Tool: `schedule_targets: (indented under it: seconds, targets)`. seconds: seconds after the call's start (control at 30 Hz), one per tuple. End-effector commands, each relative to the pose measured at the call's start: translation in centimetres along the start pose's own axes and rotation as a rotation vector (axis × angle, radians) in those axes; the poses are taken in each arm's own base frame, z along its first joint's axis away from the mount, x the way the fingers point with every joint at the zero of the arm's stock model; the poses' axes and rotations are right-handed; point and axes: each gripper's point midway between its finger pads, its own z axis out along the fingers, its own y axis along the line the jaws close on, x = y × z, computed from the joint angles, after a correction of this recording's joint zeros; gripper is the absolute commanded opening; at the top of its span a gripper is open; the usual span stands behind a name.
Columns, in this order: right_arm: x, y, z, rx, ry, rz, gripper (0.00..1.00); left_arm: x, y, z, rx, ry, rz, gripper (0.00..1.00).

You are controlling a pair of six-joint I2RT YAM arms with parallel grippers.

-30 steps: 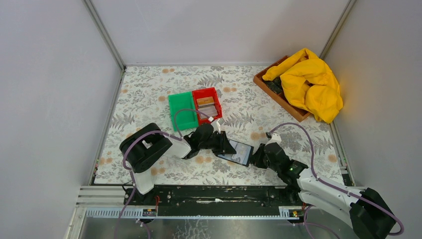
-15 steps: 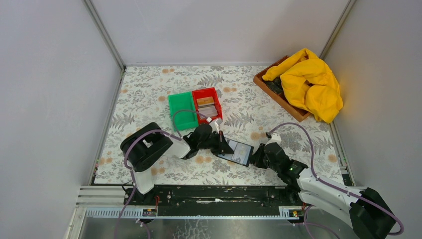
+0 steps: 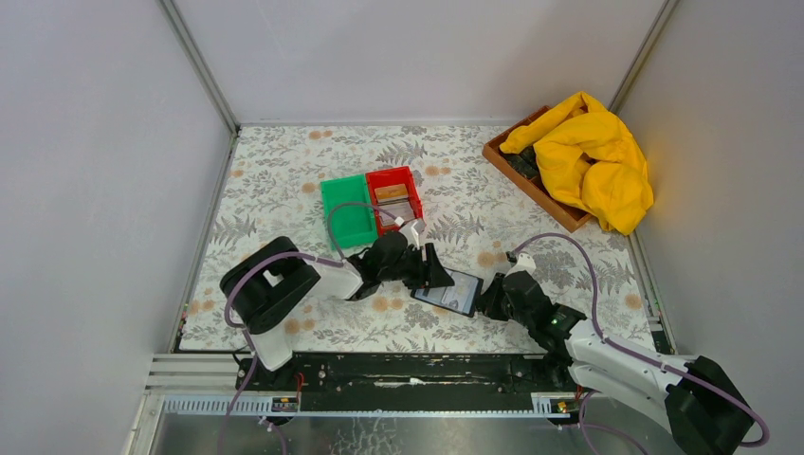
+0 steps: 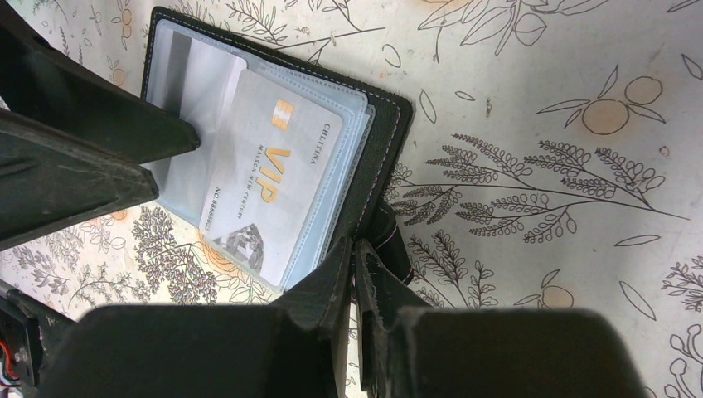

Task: Take the credit cards out of the card holder

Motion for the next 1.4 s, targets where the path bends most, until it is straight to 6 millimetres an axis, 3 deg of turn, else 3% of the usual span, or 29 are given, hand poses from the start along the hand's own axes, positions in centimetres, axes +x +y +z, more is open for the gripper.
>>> schedule_targets:
  seconds: [0.0,0.33,0.87,1.1,1.37]
  targets:
    - [0.8,-0.8,0.0,0.037,0.041,-0.018,0.12,0.8,2.1,0.6,-0.117,0.026,0.053,0.70]
    - [0.8,-0.7,0.0,0.032,0.038,-0.020,0.12,2.3,-1.1,2.5,0.009,0.066,0.037,0.71]
    - [1.0,-0.7,0.0,0.031,0.048,-0.020,0.12,1.3,-6.4,2.6,0.220,0.061,0.003,0.70]
    - [1.0,-0.7,-0.1,0.032,0.050,-0.020,0.12,1.3,-6.1,2.2,0.210,0.049,0.013,0.70]
    - [1.0,-0.7,-0.1,0.031,0.054,-0.022,0.12,1.2,-8.4,2.0,0.312,0.067,-0.020,0.70]
